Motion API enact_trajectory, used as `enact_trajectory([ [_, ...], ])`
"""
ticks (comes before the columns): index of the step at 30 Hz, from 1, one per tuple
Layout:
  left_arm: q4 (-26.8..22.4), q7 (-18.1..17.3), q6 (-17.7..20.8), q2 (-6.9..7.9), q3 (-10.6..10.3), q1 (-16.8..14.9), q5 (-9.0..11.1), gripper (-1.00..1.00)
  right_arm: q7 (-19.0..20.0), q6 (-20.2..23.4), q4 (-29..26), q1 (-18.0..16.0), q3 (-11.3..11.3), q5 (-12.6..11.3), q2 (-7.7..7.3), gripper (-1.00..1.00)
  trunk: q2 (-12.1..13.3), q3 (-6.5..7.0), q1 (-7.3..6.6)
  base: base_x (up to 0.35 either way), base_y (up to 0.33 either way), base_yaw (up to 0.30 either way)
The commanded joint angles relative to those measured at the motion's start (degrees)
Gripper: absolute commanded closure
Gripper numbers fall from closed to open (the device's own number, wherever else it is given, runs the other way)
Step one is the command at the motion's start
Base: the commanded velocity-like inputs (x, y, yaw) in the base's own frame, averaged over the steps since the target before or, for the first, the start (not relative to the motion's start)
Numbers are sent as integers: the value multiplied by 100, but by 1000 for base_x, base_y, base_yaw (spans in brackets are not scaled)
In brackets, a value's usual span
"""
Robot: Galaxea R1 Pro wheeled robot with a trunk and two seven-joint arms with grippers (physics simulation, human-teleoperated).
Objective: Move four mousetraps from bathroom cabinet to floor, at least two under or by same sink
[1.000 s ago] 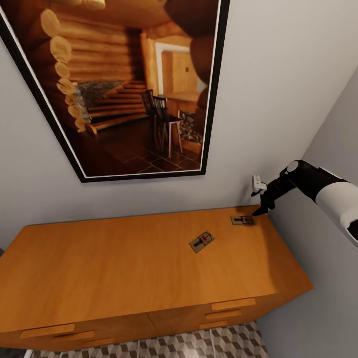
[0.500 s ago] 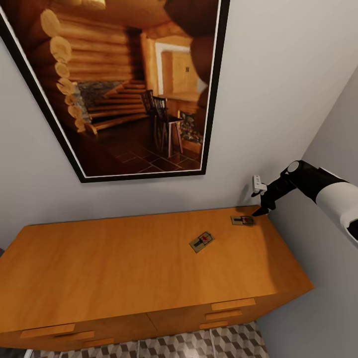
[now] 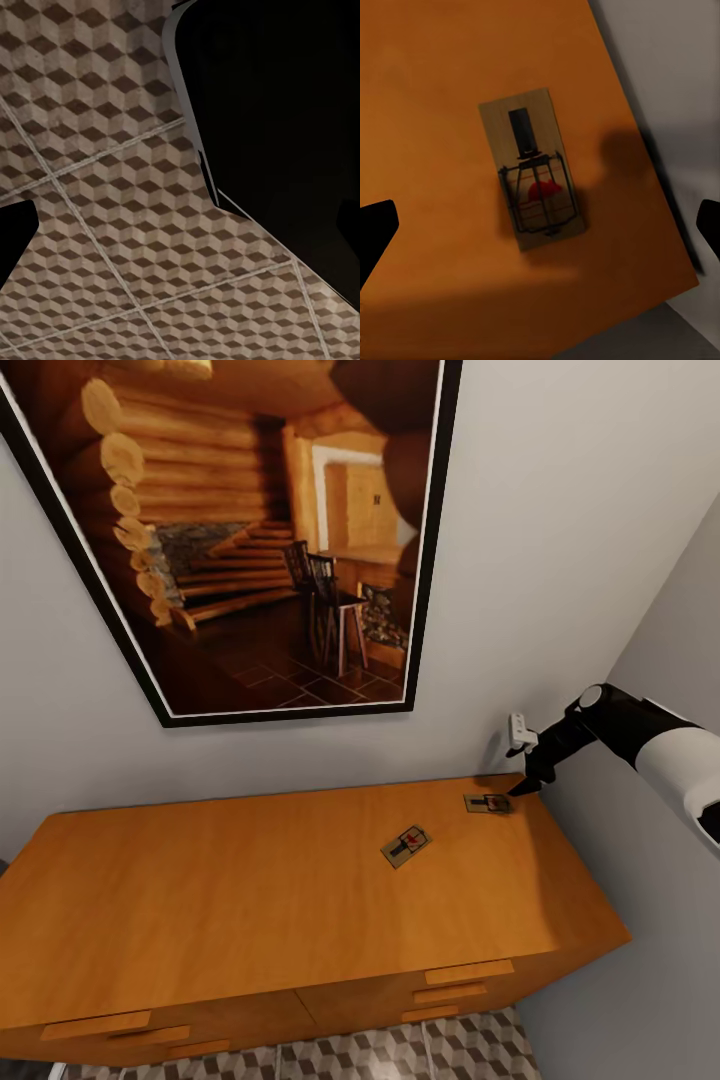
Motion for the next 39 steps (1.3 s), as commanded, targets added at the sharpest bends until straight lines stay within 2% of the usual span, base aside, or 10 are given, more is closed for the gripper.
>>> enact_trajectory([
  [1,3,7,-16,0,-48,-2,29,-100,19,-6,0,0,-37,60,0,-100,-9,-9,3,0,0,0],
  [15,3,8,-15,-7,-48,-2,29,-100,-146,-30,64,9,-37,64,-2,-100,-9,-9,3,0,0,0],
  [24,3,3,-15,-9,-48,-2,29,-100,-129,-244,67,9,-37,60,-5,-100,-9,-9,3,0,0,0],
  [39,3,7,-15,-9,-48,-2,29,-100,-130,-278,68,9,-37,60,-7,-100,-9,-47,3,0,0,0],
])
